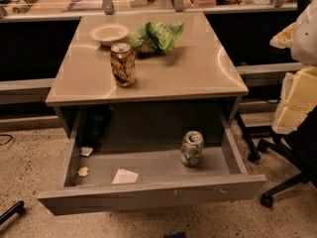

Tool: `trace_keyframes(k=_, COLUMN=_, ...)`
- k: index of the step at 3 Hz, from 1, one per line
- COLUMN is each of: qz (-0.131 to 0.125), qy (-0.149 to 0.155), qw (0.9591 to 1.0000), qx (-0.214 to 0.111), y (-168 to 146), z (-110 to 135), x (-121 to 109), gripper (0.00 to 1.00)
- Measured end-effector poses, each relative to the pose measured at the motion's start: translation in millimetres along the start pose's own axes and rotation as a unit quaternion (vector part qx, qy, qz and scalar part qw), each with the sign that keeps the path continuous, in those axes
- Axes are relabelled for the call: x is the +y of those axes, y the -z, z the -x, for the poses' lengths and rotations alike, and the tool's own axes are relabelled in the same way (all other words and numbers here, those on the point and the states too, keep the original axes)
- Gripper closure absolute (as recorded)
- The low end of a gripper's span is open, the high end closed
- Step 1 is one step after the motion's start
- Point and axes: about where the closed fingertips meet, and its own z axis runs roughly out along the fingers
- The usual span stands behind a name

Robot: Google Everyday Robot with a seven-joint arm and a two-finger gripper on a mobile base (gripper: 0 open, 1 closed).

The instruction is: Pick 7up can from top drawer and place on counter

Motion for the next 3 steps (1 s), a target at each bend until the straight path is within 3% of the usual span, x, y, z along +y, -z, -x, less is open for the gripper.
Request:
trace_keyframes(k=1, qz=0.000, qy=0.000, qw=1.0000, qx=0.000, y=0.0, z=0.0, x=0.0, gripper=0.00)
trace_keyframes(k=2, qz=-0.006, qy=0.001, qw=1.0000, qx=-0.007, y=-2.9, z=0.5, x=-1.8, gripper=0.19)
trace_keyframes(k=3, qz=-0.003, qy=-0.006, qw=0.9995, qx=-0.031, y=-30.7, z=-6.2, x=-3.7, gripper=0.42)
